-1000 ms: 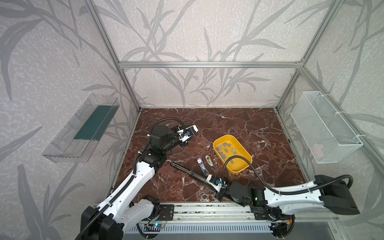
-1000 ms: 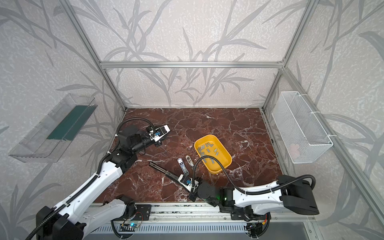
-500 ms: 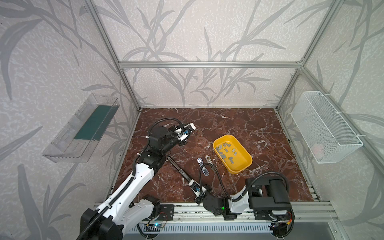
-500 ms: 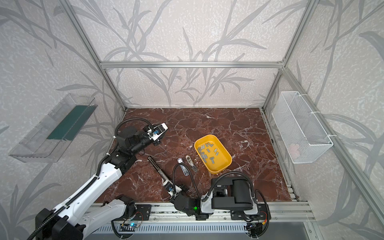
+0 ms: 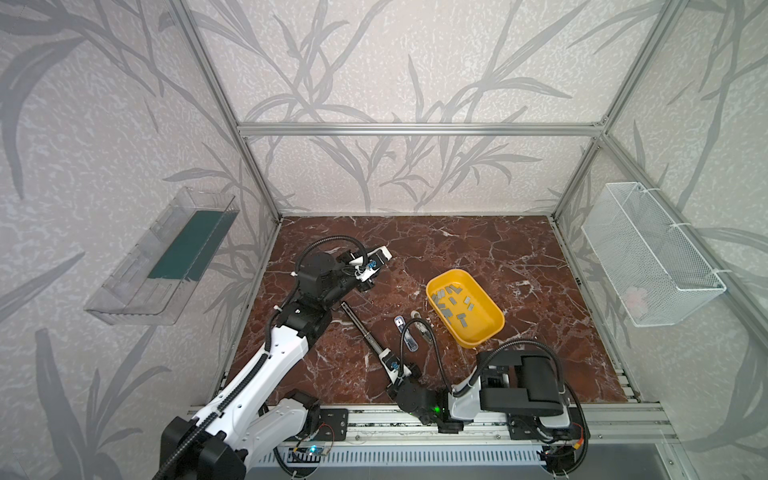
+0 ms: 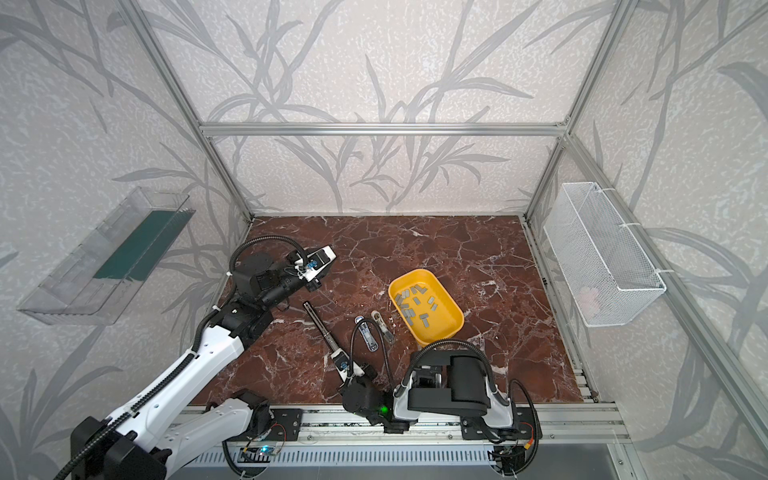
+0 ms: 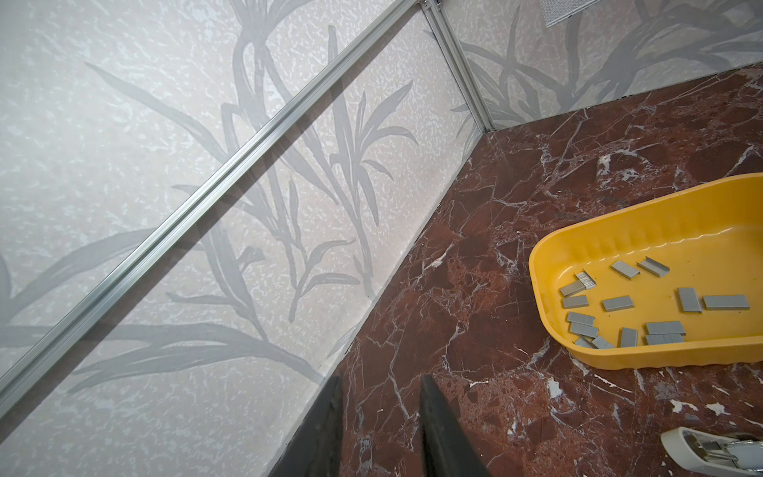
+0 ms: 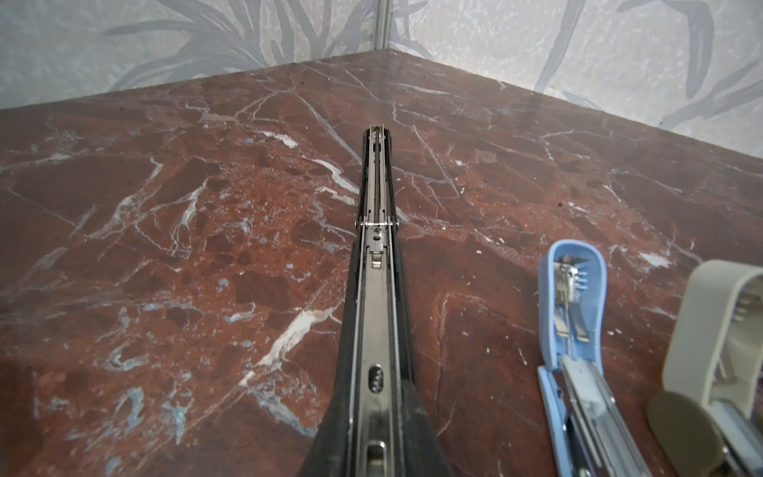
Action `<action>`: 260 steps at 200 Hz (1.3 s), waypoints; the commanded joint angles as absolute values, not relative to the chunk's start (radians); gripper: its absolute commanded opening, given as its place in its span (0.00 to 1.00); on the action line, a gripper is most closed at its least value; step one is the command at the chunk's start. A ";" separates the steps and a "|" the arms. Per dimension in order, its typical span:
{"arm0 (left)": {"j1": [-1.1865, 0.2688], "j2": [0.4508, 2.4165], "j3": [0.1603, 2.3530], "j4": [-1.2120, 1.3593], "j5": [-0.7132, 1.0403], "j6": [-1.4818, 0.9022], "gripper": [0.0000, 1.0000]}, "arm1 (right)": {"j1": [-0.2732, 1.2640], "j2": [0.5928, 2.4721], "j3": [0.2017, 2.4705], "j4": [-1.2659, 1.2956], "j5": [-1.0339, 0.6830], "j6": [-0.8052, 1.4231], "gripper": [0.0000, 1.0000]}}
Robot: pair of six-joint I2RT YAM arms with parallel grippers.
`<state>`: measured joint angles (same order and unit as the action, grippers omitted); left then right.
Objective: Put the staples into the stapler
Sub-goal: 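Lower the open black stapler onto the table with the right gripper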
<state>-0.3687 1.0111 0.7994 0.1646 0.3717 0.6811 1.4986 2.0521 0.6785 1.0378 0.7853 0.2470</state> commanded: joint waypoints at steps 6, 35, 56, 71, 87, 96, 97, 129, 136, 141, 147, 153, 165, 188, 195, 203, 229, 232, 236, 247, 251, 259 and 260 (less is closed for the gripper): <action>-0.359 1.000 0.810 0.163 0.377 0.678 0.33 | 1.497 2.075 0.722 1.061 0.815 0.299 0.00; -0.354 1.000 0.811 0.166 0.378 0.671 0.33 | 1.490 2.078 0.732 1.024 0.807 0.329 0.00; -0.349 1.001 0.809 0.176 0.385 0.662 0.33 | 1.484 2.079 0.739 0.995 0.810 0.351 0.00; -0.346 1.002 0.811 0.176 0.388 0.659 0.33 | 1.470 2.079 0.747 0.957 0.809 0.383 0.00; -0.344 1.000 0.810 0.177 0.390 0.657 0.33 | 1.444 2.077 0.750 0.915 0.788 0.427 0.00; -0.344 1.000 0.810 0.178 0.390 0.655 0.33 | 1.433 2.077 0.749 0.905 0.786 0.441 0.00; -0.344 0.999 0.809 0.178 0.390 0.655 0.33 | 1.431 2.077 0.750 0.902 0.787 0.441 0.00; -0.341 1.000 0.809 0.181 0.394 0.654 0.33 | 1.427 2.052 0.784 0.775 0.861 0.465 0.00; -0.339 1.000 0.810 0.182 0.396 0.654 0.33 | 1.427 2.048 0.790 0.752 0.875 0.474 0.00; -0.339 1.000 0.810 0.183 0.397 0.653 0.33 | 1.426 2.045 0.790 0.752 0.880 0.471 0.00; -0.338 1.001 0.810 0.182 0.398 0.651 0.33 | 1.426 2.046 0.791 0.752 0.883 0.472 0.00; -0.337 1.000 0.810 0.184 0.399 0.652 0.33 | 1.426 2.046 0.793 0.752 0.887 0.477 0.00; -0.335 1.001 0.810 0.186 0.400 0.648 0.33 | 1.426 2.043 0.807 0.677 0.899 0.492 0.00; -0.333 1.001 0.809 0.187 0.402 0.644 0.33 | 1.426 2.044 0.823 0.644 0.942 0.504 0.00; -0.332 1.001 0.810 0.187 0.403 0.643 0.33 | 1.427 2.043 0.821 0.648 0.946 0.499 0.00; -0.331 1.001 0.809 0.189 0.405 0.643 0.33 | 1.426 2.042 0.824 0.647 0.951 0.495 0.00; -0.328 1.000 0.809 0.192 0.408 0.639 0.33 | 1.427 2.035 0.830 0.635 0.953 0.482 0.00; -0.328 1.002 0.810 0.193 0.408 0.639 0.33 | 1.427 2.034 0.830 0.636 0.952 0.478 0.01; -0.328 1.001 0.810 0.193 0.409 0.637 0.33 | 1.428 2.033 0.830 0.635 0.950 0.476 0.03; -0.325 1.000 0.810 0.196 0.410 0.633 0.33 | 1.429 2.027 0.831 0.631 0.944 0.470 0.14; -0.325 1.000 0.810 0.196 0.410 0.633 0.33 | 1.427 2.024 0.830 0.633 0.941 0.466 0.19; -0.324 1.000 0.810 0.198 0.410 0.628 0.33 | 1.431 2.019 0.831 0.636 0.934 0.454 0.28; -0.324 1.000 0.810 0.198 0.410 0.628 0.33 | 1.432 2.018 0.831 0.636 0.932 0.452 0.30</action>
<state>-0.3313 1.0111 0.7994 0.1703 0.3943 0.6510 1.4322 2.0495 0.8238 0.6971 0.9066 0.4793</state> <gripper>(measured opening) 0.332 0.207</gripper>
